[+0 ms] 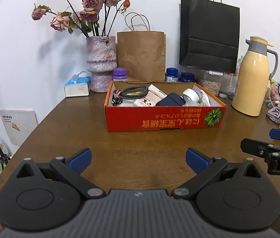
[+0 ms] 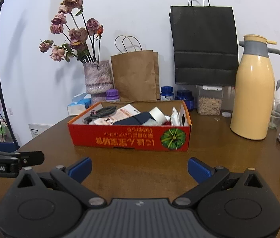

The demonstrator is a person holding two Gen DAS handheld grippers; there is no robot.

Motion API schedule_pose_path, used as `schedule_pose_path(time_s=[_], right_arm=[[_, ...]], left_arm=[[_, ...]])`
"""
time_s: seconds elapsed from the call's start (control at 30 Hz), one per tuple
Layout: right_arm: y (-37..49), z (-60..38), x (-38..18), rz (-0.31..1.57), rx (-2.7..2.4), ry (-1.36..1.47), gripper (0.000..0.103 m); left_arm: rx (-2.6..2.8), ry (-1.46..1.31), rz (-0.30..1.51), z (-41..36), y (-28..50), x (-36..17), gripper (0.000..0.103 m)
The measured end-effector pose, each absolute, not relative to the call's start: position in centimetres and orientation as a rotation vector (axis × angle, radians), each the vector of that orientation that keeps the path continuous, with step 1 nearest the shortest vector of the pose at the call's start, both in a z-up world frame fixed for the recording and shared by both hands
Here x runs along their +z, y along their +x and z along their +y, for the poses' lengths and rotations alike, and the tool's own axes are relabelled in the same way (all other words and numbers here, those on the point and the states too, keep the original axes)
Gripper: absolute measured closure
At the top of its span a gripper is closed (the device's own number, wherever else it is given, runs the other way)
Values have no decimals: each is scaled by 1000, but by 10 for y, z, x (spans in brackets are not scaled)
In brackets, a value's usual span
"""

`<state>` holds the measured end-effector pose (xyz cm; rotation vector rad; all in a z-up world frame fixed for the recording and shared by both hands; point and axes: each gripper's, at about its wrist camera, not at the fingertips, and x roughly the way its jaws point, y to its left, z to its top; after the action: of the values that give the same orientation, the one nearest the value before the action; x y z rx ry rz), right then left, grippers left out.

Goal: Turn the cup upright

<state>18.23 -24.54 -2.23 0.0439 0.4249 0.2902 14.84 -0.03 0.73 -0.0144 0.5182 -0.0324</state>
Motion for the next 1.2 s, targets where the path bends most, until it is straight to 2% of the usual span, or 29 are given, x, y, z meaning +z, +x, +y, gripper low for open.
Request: schedule_pose_path(time_s=[1.2], right_arm=[[166, -248, -33, 446, 293, 40, 0]], left_arm=[[-39, -9, 534, -3, 133, 0, 0]])
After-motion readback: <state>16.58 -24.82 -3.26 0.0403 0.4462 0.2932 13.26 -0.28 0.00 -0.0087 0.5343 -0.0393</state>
